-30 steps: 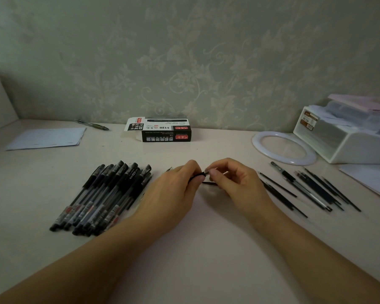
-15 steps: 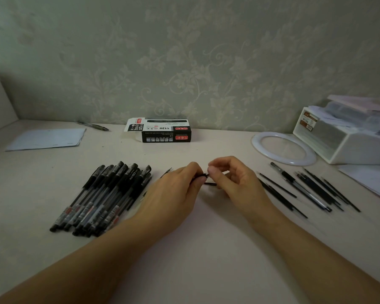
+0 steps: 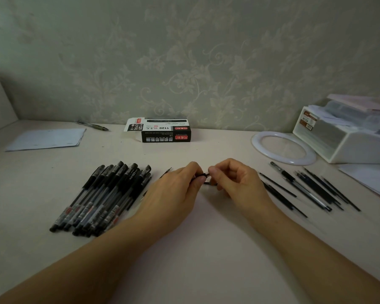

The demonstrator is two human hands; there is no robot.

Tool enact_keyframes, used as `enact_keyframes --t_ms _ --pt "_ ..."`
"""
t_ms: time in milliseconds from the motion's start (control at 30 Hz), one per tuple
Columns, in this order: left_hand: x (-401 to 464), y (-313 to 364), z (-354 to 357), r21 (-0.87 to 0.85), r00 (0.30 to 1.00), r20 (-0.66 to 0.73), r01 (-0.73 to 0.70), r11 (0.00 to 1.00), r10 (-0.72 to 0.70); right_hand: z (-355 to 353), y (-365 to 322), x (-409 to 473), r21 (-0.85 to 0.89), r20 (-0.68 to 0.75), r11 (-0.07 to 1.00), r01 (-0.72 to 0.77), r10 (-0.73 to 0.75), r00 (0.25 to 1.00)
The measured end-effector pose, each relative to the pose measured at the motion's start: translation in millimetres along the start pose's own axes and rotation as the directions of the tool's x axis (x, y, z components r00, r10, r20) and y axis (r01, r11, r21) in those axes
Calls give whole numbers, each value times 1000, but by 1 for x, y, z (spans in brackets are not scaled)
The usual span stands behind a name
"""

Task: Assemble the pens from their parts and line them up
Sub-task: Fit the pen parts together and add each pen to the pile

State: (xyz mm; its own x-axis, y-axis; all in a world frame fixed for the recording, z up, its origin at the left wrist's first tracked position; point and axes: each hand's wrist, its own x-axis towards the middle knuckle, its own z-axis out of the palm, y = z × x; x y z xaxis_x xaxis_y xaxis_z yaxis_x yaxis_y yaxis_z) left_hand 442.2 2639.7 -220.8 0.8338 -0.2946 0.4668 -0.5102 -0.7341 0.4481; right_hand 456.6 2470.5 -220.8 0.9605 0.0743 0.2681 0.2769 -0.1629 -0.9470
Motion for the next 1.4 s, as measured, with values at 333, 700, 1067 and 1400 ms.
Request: enact_keyframes --t_ms 333,700,1067,1400 --pt "0 -1 -1 8 999 -51 0 1000 0 -7 6 4 74 -286 996 -40 60 956" --pt "1 -3 -1 21 998 -56 5 1000 -4 5 4 -8 -500 124 855 137 -86 989" --pt "1 -5 2 -126 999 -39 12 992 -17 7 -9 -7 -142 -51 988 60 -68 996" --pt "-1 -1 2 -52 1000 -3 -24 998 23 3 -16 1 437 -176 893 -104 198 964"
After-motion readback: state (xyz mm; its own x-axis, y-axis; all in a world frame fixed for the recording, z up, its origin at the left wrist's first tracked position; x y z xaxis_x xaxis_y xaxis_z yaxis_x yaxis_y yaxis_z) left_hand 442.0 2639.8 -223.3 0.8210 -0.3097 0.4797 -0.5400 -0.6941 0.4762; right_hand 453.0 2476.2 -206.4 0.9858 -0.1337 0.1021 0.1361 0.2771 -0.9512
